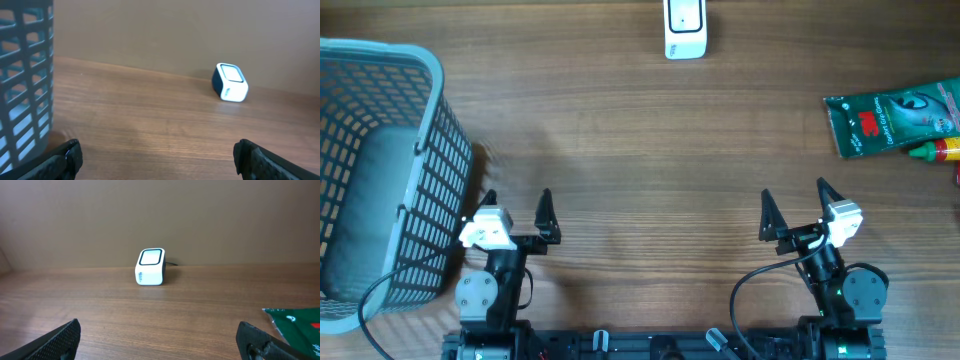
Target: Scan the item barcode
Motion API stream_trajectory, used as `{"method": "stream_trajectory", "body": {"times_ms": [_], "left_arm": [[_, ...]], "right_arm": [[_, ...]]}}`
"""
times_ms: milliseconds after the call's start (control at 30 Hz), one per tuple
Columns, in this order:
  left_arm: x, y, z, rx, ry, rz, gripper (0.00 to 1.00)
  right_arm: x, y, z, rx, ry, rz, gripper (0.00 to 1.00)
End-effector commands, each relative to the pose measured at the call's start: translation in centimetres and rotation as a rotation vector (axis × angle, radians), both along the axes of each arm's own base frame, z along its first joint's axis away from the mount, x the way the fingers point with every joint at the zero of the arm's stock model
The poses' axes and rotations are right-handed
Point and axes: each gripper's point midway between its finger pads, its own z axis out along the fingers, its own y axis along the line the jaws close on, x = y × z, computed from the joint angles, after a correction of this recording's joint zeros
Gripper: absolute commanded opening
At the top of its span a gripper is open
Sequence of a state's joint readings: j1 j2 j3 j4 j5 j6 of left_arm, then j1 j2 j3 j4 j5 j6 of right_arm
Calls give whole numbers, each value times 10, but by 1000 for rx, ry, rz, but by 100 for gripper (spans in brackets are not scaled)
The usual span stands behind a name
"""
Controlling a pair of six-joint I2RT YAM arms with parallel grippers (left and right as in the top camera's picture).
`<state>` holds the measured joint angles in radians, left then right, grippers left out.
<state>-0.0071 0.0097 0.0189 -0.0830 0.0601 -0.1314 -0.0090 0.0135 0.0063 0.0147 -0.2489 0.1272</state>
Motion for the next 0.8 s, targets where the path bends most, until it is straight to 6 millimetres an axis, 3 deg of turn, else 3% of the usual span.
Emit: {"method": "stream_trajectory", "body": {"times_ms": [0, 433, 767], "left_arm": [[1, 8, -3, 27, -1, 42, 100], [1, 8, -3, 26, -2, 41, 100], [1, 8, -3, 26, -2, 41, 100]], "right_arm": [[0, -1, 2, -12, -14, -11, 100], [0, -1, 2, -12, -14, -11, 100], [2, -5, -4, -177, -25, -33, 99]]}}
